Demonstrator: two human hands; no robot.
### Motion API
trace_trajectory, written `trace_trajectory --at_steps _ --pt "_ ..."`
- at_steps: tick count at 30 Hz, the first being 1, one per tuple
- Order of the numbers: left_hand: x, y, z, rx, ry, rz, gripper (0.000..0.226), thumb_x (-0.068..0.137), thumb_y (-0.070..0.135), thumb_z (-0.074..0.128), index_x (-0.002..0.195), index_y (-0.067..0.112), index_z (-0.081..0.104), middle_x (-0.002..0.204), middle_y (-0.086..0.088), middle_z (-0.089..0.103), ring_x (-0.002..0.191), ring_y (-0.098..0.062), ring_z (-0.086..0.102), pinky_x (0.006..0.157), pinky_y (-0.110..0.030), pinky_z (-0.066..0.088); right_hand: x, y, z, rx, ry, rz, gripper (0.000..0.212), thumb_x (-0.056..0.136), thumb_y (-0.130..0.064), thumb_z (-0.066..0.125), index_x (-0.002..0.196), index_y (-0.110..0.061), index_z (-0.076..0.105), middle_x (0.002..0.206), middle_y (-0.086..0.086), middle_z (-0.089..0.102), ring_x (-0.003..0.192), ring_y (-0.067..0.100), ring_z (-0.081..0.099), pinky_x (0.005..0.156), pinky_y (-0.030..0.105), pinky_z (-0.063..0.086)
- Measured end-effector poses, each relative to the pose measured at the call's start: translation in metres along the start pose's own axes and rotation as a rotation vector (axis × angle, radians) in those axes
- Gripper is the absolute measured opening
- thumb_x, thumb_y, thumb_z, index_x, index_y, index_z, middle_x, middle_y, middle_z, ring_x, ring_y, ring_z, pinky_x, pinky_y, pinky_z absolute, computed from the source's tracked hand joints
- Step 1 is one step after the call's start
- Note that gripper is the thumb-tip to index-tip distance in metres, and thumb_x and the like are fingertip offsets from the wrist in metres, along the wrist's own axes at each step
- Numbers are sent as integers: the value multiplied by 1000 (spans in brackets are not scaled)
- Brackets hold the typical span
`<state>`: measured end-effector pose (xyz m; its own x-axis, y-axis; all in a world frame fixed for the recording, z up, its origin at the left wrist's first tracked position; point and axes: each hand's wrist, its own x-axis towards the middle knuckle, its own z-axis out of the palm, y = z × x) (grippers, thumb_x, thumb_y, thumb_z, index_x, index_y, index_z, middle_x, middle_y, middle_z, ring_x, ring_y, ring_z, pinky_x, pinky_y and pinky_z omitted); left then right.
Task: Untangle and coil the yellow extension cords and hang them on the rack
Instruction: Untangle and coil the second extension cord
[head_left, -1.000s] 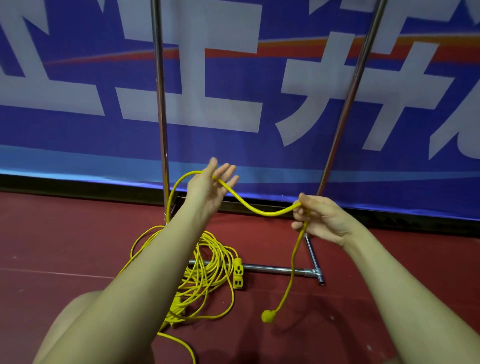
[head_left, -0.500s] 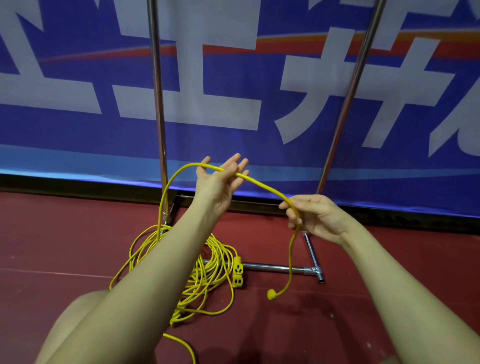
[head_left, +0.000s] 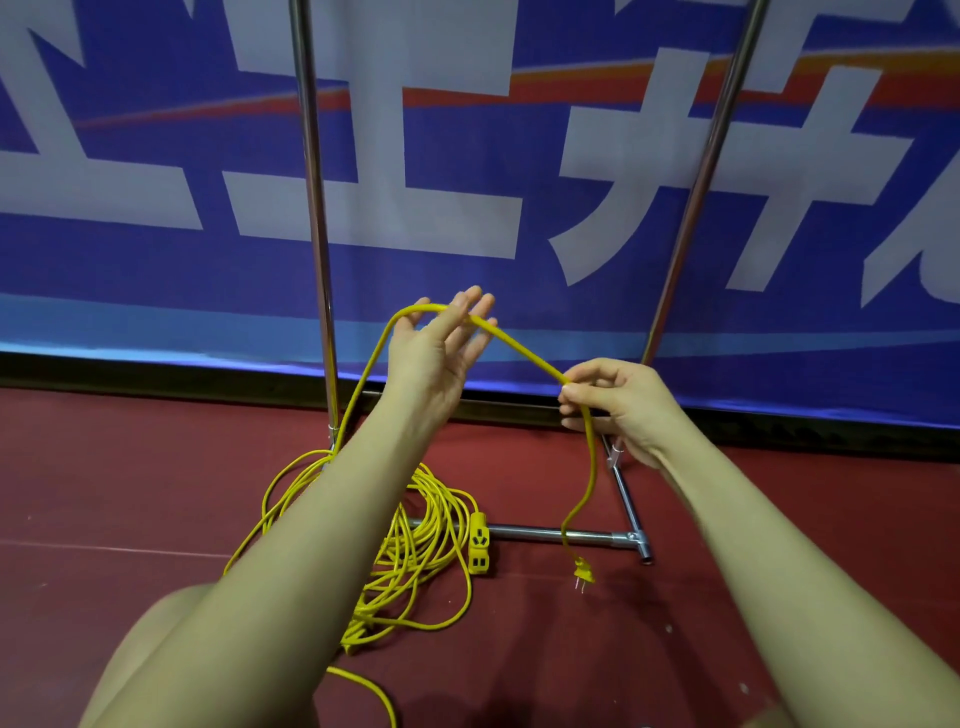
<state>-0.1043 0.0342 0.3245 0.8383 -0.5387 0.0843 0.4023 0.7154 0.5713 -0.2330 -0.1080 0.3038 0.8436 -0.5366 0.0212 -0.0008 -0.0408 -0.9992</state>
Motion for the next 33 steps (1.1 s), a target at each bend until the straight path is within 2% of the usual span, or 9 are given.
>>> trace_trajectory --at_steps 4,9,15,19,20,22,24,28,33 --pt "1 2 -8 117 -89 -81 9 93 7 54 98 13 50 105 -11 66 98 -27 68 84 -34 56 0 -10 0 163 -20 7 7 87 3 58 85 -4 60 64 5 64 61 16 65 68 38 59" --pt "-3 -7 -14 354 -143 -230 15 96 10 46 108 11 55 102 -9 68 97 -24 65 89 -34 49 1 -25 6 331 -80 -50 9 94 1 47 89 -5 52 65 6 65 62 20 68 64 37 60" --pt "-15 -28 -18 535 -193 -367 17 98 12 43 97 10 60 86 -3 73 92 -21 65 86 -34 48 11 -39 17 660 -36 -91 19 97 4 39 84 -5 47 61 7 63 63 20 68 66 37 60" --pt "-25 -32 -23 847 -478 -622 21 98 24 45 99 14 63 90 1 73 94 -19 63 87 -30 45 21 -40 21 857 18 -83 19 98 3 37 83 -6 44 62 9 65 64 22 70 68 41 60" --pt "-27 -34 -24 877 -531 -631 18 97 19 47 100 13 63 87 1 72 91 -18 65 87 -30 47 23 -39 21 891 35 -73 18 98 3 37 84 -6 44 62 10 65 65 23 70 69 42 60" --pt "-28 -33 -23 862 -528 -565 15 94 6 49 98 11 63 76 1 69 77 -14 69 83 -29 52 29 -35 18 925 65 -47 17 99 0 39 85 -6 45 64 11 66 67 25 71 69 41 60" --pt "-25 -28 -21 753 -442 -486 15 93 0 49 93 8 62 68 1 67 67 -12 68 75 -28 56 34 -29 13 844 80 -9 14 99 -6 42 87 -7 48 70 11 68 74 26 71 70 38 60" --pt "-13 -15 -12 477 -270 -323 16 94 -1 46 90 5 60 65 -3 68 64 -14 69 69 -30 58 36 -18 6 539 41 123 20 99 -17 44 85 -8 55 78 10 70 80 23 69 72 33 58" --pt "3 -5 -4 190 -94 -176 16 94 -2 46 84 4 56 67 -4 68 69 -16 71 64 -30 60 25 -3 21 126 -262 210 26 100 -21 39 95 -8 62 97 10 69 98 23 65 99 38 43"
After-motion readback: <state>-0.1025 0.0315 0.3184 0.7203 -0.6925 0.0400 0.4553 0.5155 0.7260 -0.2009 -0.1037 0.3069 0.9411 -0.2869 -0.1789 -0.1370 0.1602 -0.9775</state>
